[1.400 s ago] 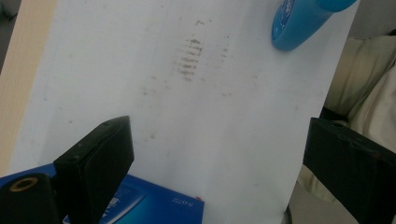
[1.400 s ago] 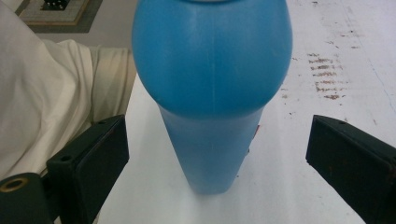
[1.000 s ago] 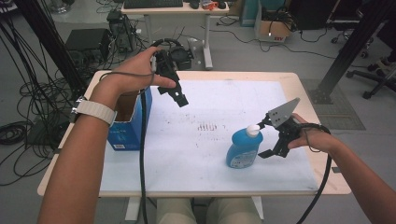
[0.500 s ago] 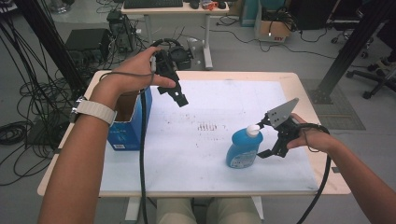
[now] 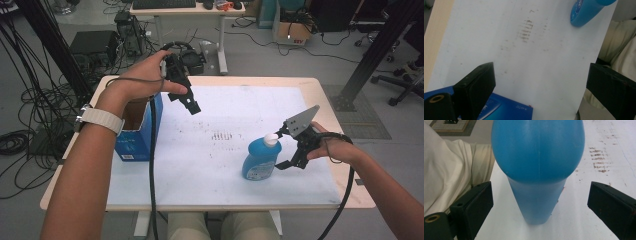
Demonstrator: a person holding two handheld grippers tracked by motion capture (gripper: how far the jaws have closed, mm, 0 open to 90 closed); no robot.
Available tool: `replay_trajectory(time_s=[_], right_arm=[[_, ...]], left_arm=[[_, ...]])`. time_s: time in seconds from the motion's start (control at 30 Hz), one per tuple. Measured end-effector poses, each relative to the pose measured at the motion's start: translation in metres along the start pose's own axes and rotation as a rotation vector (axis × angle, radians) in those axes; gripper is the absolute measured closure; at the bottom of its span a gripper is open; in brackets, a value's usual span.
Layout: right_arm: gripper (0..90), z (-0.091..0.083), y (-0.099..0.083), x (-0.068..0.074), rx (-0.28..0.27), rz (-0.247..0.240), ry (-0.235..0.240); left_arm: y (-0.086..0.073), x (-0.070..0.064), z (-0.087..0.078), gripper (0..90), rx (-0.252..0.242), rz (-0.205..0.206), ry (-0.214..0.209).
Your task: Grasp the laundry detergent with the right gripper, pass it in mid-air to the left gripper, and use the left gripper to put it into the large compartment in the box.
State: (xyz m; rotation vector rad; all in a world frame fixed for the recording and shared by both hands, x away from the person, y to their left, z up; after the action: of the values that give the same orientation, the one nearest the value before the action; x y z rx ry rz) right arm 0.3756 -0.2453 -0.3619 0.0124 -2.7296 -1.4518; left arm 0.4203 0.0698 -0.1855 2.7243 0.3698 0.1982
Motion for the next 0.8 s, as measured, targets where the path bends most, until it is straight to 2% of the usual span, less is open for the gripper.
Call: replay_trajectory(time_s=[0.8], right_arm=[[6.6,-0.0001,0.0004,0.0000,-0.001,0.000,-0.001]], left_arm=[[-0.0003,0.0008,0.0001,8.9,0.002,0.002,0.002]])
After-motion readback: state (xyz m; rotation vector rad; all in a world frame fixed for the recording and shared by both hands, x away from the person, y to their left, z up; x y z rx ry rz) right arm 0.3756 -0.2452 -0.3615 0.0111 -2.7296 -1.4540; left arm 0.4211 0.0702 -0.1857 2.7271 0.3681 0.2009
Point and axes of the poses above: each handheld gripper's, and its own axes: z roughly forward along the jaws, y roughly out of its top, x roughly to its left, the point moved 3 cm from there along z, roughly forward along the jaws, and after that the axes turned 9 degrees about -x, right-handed, at the moved point
